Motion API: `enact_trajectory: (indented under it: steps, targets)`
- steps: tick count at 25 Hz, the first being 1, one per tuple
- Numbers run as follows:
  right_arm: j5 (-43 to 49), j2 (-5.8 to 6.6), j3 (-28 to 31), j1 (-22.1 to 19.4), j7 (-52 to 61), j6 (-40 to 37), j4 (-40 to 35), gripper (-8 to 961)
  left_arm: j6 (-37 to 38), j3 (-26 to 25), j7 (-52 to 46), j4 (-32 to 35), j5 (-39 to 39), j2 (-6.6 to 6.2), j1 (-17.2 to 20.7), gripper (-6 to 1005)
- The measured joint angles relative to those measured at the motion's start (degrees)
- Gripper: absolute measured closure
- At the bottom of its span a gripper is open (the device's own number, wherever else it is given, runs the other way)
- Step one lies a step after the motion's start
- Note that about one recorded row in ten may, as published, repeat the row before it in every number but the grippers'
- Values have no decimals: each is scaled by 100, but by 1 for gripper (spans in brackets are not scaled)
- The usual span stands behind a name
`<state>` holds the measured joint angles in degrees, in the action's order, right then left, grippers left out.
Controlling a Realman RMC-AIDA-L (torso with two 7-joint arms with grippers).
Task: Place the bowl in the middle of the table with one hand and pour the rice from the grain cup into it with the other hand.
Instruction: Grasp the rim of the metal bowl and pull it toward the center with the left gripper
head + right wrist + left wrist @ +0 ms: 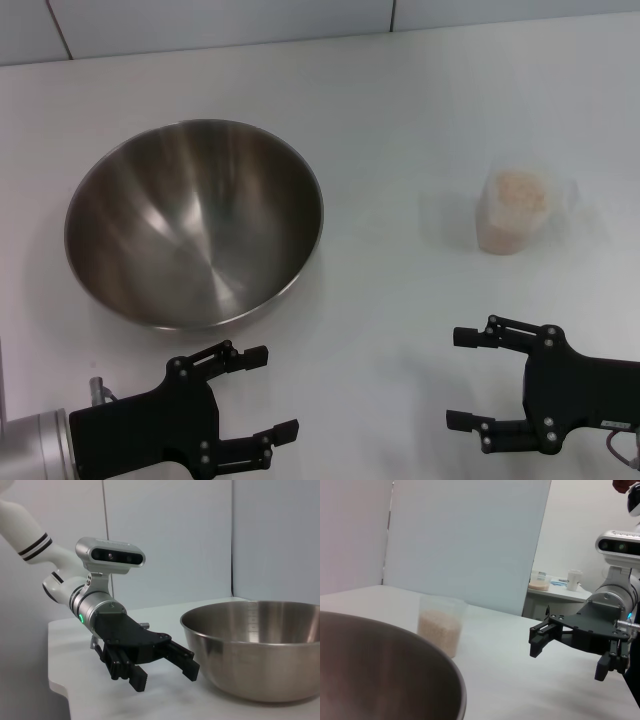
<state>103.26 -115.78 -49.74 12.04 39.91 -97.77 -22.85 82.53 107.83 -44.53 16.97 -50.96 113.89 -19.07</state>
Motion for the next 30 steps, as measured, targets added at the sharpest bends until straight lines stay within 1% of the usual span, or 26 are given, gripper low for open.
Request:
enact_trajectory:
  steps: [9,12,13,14,15,16,17,18,19,20,21,22,23,25,26,27,28,29,30]
  targets:
    - [0,-12,0,0,0,33,0,126,1,0,-3,0,0,1,0,144]
    - [0,-13,0,0,0,35,0,126,218,-38,0,66,1,-16,34,145]
    - [0,-15,0,0,0,35,0,126,417,-109,15,128,0,-38,80,145]
    - [0,-17,0,0,0,35,0,126,417,-109,15,128,0,-38,80,146]
    - [0,-19,1,0,0,36,0,126,651,-241,43,201,13,-56,142,146]
    - [0,-21,-3,0,0,36,0,126,1583,-1164,238,441,40,-30,451,147]
    - [0,-21,-3,0,0,36,0,126,1583,-1164,238,441,40,-30,451,147]
    - [0,-21,-4,0,0,35,0,126,1950,-1709,322,563,47,27,593,148]
    - [0,-22,-5,0,0,35,0,127,2181,-2093,336,675,48,79,678,148]
    - [0,-22,-6,-1,0,35,0,127,2436,-2674,230,878,28,155,787,148]
    - [0,-23,-8,1,0,35,0,127,2484,-3357,-254,1272,-27,188,846,149]
    - [0,-23,-8,1,0,35,0,127,2484,-3357,-254,1272,-27,188,846,149]
    - [0,-23,-7,3,0,36,0,127,2338,-3698,-743,1593,-128,180,872,150]
    - [0,-29,-9,9,0,34,-6,127,1701,-4080,-1865,2289,-455,153,950,151]
    - [-1,-32,-9,14,0,34,-16,126,627,-4316,-3014,3284,-1077,163,1103,151]
    - [-1,-32,-9,14,0,34,-16,126,627,-4316,-3014,3284,-1077,163,1103,151]
    - [0,-32,-9,14,0,35,-20,126,129,-4353,-3535,3803,-1497,176,1171,152]
    - [0,-32,-9,17,3,34,-42,126,-698,-4370,-4787,4849,-2536,222,1260,152]
    - [0,-32,-9,17,3,34,-42,126,-698,-4370,-4787,4849,-2536,222,1260,153]
